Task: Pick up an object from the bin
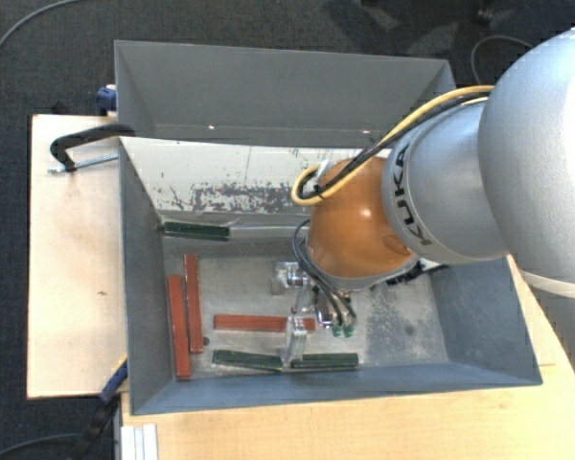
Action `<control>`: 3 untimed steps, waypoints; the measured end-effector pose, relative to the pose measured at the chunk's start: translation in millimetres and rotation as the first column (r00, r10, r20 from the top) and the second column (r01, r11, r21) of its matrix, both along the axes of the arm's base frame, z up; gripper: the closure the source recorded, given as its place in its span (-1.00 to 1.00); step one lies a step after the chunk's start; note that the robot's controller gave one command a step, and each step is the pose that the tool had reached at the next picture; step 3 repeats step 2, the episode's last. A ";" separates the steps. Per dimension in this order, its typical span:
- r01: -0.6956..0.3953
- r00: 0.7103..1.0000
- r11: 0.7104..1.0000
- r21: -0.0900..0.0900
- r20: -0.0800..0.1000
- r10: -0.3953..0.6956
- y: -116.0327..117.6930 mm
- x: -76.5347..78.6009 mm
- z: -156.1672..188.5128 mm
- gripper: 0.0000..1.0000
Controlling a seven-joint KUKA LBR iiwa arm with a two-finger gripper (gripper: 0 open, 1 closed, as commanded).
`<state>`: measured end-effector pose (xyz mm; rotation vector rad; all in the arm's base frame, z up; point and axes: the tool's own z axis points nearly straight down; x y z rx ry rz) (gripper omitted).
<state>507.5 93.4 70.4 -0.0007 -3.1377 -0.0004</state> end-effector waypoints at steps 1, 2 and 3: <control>-0.001 1.000 1.000 0.001 0.005 0.001 0.5 2.2 0.4 1.00; -0.019 1.000 1.000 0.004 0.018 0.019 20.0 4.4 167.6 1.00; -0.019 1.000 1.000 0.004 0.018 0.019 20.0 4.4 167.6 1.00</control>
Offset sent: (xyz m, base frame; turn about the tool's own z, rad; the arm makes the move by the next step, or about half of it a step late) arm 0.0000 0.0000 0.0000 0.0000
